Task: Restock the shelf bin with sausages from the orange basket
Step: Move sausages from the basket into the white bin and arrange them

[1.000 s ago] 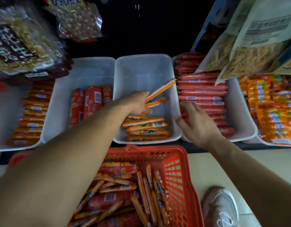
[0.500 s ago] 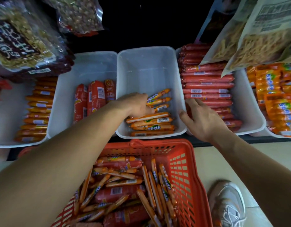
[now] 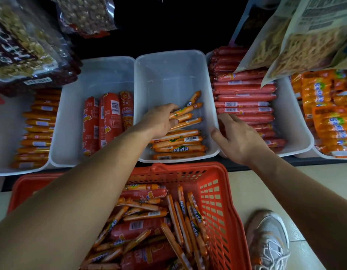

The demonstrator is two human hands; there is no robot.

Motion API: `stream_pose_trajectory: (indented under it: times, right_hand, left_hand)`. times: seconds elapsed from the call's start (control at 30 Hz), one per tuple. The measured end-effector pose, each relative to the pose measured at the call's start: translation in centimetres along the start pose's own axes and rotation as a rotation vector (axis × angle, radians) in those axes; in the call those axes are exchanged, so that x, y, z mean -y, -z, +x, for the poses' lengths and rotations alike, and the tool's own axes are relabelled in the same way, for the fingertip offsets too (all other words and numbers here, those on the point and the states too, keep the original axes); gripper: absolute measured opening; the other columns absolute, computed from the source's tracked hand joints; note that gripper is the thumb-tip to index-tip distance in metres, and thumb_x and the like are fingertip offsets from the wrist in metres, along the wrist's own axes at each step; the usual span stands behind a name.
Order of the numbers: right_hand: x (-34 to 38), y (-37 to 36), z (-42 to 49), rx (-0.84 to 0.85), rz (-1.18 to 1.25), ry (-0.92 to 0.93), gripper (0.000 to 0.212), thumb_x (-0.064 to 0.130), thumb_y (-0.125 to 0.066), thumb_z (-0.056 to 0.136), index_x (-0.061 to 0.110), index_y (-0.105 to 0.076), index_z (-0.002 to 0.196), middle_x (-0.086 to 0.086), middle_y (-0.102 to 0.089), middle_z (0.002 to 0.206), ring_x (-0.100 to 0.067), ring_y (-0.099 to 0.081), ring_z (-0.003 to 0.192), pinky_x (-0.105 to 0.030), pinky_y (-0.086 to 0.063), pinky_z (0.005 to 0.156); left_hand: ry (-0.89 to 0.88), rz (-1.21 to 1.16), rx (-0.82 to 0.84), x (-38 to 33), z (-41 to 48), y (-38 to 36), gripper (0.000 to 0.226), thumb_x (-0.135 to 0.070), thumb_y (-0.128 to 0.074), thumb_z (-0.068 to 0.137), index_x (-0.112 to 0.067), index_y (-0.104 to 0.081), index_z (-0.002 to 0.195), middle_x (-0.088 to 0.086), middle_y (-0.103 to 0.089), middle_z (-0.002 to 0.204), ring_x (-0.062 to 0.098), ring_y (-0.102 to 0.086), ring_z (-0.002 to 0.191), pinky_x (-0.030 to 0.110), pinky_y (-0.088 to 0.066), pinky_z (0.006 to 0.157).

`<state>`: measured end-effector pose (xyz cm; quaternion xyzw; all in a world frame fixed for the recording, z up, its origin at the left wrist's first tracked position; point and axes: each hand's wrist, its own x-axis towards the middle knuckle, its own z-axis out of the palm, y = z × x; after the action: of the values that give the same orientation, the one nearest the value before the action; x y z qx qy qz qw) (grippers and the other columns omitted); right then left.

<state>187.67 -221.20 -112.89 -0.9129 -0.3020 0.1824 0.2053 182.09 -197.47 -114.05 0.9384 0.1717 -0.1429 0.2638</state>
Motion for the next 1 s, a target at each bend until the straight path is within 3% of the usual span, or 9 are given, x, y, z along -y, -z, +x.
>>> stream_pose_trajectory:
  times: [0.13,0.23,0.33,0.43,0.53,0.67,0.83,0.93,1.0]
  right_hand:
    - [0.0,0.0,0.0,0.001,0.007,0.002,0.047,0.056,-0.038,0.096,0.022,-0.048,0.126,-0.006,-0.059,0.12,-0.031,-0.06,0.1,-0.038,-0.044,0.077]
    - [-0.1,0.1,0.0,0.009,0.008,0.002,0.049,0.057,-0.036,0.095,0.021,-0.048,0.125,-0.006,-0.059,0.117,-0.03,-0.059,0.099,-0.039,-0.045,0.077]
    - [0.0,0.0,0.0,0.012,0.006,0.0,0.046,0.056,-0.037,0.096,0.021,-0.049,0.124,-0.005,-0.058,0.115,-0.03,-0.059,0.098,-0.04,-0.046,0.077]
    - [0.0,0.0,0.0,0.005,0.009,0.003,0.046,0.056,-0.036,0.096,0.021,-0.049,0.122,-0.002,-0.057,0.11,-0.03,-0.059,0.096,-0.038,-0.044,0.075]
    - [-0.1,0.0,0.0,0.002,0.003,0.007,0.047,0.057,-0.036,0.096,0.021,-0.048,0.124,-0.004,-0.057,0.112,-0.03,-0.059,0.097,-0.038,-0.043,0.076]
    - [-0.1,-0.1,0.0,0.006,0.007,0.003,0.047,0.057,-0.036,0.095,0.022,-0.048,0.125,-0.006,-0.059,0.117,-0.032,-0.059,0.1,-0.04,-0.045,0.078]
    - [-0.1,-0.1,0.1,0.002,-0.012,0.005,0.045,0.055,-0.038,0.097,0.02,-0.048,0.121,-0.008,-0.061,0.114,-0.035,-0.06,0.097,-0.039,-0.041,0.075]
    - [0.0,-0.1,0.0,-0.002,-0.012,0.009,0.043,0.055,-0.038,0.097,0.019,-0.048,0.12,-0.009,-0.061,0.113,-0.035,-0.06,0.097,-0.04,-0.042,0.075]
    - [0.0,-0.1,0.0,-0.004,-0.012,0.014,0.045,0.056,-0.037,0.097,0.02,-0.048,0.12,-0.009,-0.062,0.113,-0.035,-0.06,0.097,-0.04,-0.044,0.076]
  left_hand:
    - [0.08,0.217,-0.064,-0.6,-0.4,0.0,0.026,-0.028,-0.057,0.099,-0.013,-0.065,0.119,0.011,-0.066,0.106,0.032,-0.064,0.099,0.036,-0.048,0.077]
    - [0.139,0.363,0.005,-0.8,-0.7,-0.2,0.027,-0.022,-0.054,0.1,-0.008,-0.064,0.121,0.015,-0.06,0.11,0.032,-0.061,0.1,0.034,-0.044,0.077]
    - [0.071,0.115,0.053,-0.9,-0.7,-0.1,0.04,-0.028,-0.049,0.103,-0.02,-0.05,0.142,0.009,-0.053,0.135,0.028,-0.054,0.12,0.031,-0.04,0.089]
    - [0.029,-0.155,0.025,-2.1,-0.1,-0.4,0.047,-0.027,-0.054,0.101,-0.028,-0.044,0.147,0.0,-0.056,0.139,0.023,-0.054,0.125,0.029,-0.042,0.095]
    - [0.026,-0.262,0.05,-3.7,0.9,-1.2,0.062,-0.019,-0.058,0.099,-0.028,-0.031,0.154,-0.001,-0.05,0.146,0.019,-0.051,0.127,0.024,-0.038,0.098]
    - [0.001,-0.211,0.008,-3.1,1.8,-1.1,0.054,-0.024,-0.06,0.098,-0.026,-0.042,0.148,0.0,-0.052,0.143,0.02,-0.052,0.127,0.026,-0.038,0.097]
    - [-0.004,0.035,0.141,-1.6,1.8,0.6,0.046,-0.027,-0.068,0.092,-0.028,-0.055,0.136,-0.002,-0.059,0.133,0.02,-0.055,0.121,0.035,-0.044,0.101]
    - [0.039,-0.059,0.148,-1.4,2.4,0.5,0.059,-0.03,-0.073,0.086,-0.026,-0.051,0.141,-0.004,-0.058,0.139,0.017,-0.055,0.123,0.035,-0.043,0.106]
    - [0.051,-0.202,0.071,-2.2,3.0,-0.2,0.07,-0.032,-0.074,0.086,-0.026,-0.042,0.148,-0.006,-0.052,0.145,0.016,-0.05,0.129,0.028,-0.039,0.105]
